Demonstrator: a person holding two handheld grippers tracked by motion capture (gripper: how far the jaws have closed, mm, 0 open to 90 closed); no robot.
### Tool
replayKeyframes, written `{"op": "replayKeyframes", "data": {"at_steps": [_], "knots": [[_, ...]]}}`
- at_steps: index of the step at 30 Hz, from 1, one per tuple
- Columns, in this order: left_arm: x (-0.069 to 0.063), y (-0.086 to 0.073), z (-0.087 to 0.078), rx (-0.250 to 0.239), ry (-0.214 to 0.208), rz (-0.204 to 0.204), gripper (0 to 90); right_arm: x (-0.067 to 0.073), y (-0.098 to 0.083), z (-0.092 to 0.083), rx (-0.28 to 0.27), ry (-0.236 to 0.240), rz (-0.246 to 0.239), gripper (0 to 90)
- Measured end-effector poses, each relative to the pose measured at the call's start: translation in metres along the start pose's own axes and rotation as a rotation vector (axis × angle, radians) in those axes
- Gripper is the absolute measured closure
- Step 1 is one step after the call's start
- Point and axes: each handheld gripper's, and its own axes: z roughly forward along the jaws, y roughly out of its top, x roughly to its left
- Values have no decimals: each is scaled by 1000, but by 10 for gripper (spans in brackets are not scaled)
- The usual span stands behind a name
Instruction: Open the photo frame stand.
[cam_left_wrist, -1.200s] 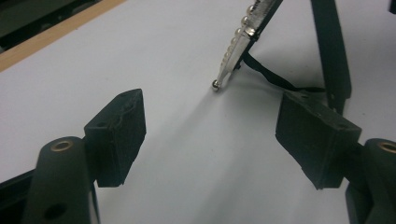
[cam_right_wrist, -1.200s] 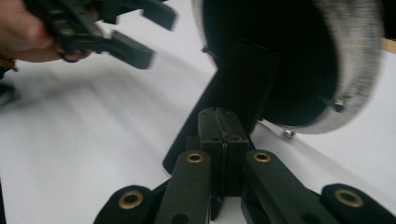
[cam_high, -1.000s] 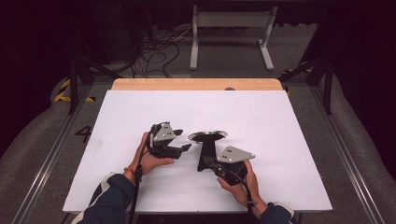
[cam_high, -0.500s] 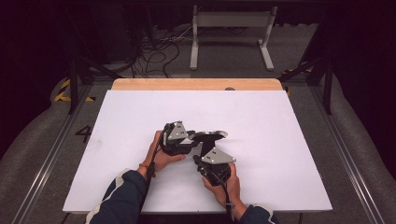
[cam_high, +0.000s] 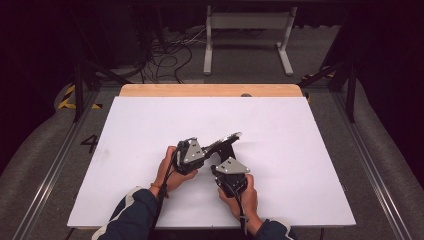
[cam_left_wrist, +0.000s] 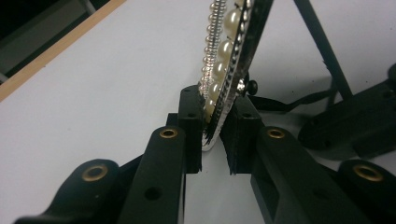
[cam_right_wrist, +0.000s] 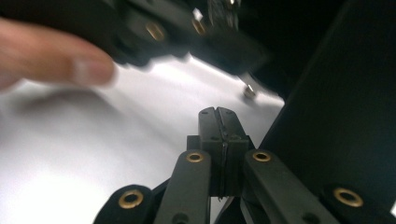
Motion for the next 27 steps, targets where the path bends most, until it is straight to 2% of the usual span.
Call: {"op": "replayKeyframes", "data": {"at_steps": [2, 4, 8, 11, 19, 20, 23, 25, 27], "knots": [[-3, 0, -2, 11, 16, 12, 796, -2, -2, 0, 1, 13, 4, 900], [-5, 0, -4, 14, 22, 15, 795, -4, -3, -2, 4, 18, -11, 900], [-7, 0, -5, 24, 20, 16, 791, -5, -5, -5, 8, 22, -19, 900], [-7, 0, -5, 22, 5, 12, 780, -9, -6, -7, 14, 38, -11, 900], [-1, -3, 1, -35, -56, -37, 750, -20, -7, -8, 31, 68, -8, 900], [0, -4, 3, -41, -70, -51, 730, -21, -7, -8, 37, 77, -5, 900], [1, -5, 10, -23, -69, -60, 648, -23, -5, -8, 28, 87, -8, 900], [1, -6, 11, -29, -78, -68, 665, -24, -3, -9, 15, 91, -10, 900], [2, -6, 9, -33, -80, -64, 725, -25, -2, -11, 4, 94, -7, 900]]}}
